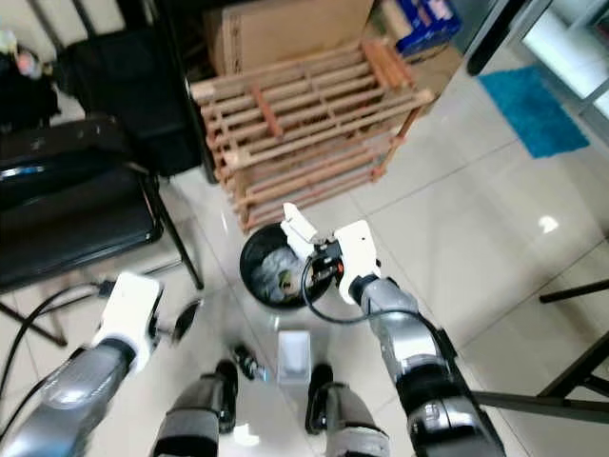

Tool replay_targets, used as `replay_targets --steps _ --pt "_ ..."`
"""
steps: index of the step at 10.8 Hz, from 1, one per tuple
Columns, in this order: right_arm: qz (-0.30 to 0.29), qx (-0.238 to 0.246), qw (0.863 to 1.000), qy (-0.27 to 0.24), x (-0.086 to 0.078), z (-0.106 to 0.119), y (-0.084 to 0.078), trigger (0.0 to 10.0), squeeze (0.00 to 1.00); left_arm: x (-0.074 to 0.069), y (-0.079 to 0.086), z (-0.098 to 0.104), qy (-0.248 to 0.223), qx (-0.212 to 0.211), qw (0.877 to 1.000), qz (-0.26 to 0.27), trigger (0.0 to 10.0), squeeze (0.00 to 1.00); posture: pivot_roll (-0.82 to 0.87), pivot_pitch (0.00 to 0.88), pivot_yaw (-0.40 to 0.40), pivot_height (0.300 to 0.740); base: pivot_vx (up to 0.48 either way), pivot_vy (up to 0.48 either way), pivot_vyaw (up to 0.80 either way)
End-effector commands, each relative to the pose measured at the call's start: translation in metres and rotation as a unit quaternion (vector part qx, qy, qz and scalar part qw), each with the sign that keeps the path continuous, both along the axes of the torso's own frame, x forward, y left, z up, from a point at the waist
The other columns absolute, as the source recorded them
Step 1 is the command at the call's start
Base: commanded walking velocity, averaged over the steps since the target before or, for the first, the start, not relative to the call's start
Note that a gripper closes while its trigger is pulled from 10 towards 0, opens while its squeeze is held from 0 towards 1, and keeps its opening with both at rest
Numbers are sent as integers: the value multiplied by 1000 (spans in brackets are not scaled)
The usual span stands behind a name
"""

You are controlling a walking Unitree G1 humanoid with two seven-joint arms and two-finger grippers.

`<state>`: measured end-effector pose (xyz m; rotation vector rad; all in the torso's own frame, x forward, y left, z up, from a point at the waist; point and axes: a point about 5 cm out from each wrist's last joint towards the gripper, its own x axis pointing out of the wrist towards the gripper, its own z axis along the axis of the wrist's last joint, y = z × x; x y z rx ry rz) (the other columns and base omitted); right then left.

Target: Picking trash to rubbish bin

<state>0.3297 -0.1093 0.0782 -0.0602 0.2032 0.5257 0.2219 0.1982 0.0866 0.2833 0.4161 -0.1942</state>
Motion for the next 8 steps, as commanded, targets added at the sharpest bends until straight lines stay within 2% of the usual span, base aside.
replay_targets --steps 1,2,4,8 --pt "-1 -11 1000 21 -4 -13 -8 10000 0 -12 0 -3 30 -4 999 -14 10000 0 525 444 -142 740 0 0 0" --pt "2 -15 1000 23 -2 -16 -7 10000 0 -23 9 -7 66 14 998 -18 10000 0 538 454 -133 740 0 0 0" --pt "4 -11 1000 28 0 -21 -3 10000 0 -32 17 -9 101 31 994 -23 10000 0 550 467 -115 740 0 0 0" --pt "-16 -16 999 25 5 -24 4 10000 0 -38 27 -5 118 49 992 -22 10000 0 582 490 -101 740 0 0 0"
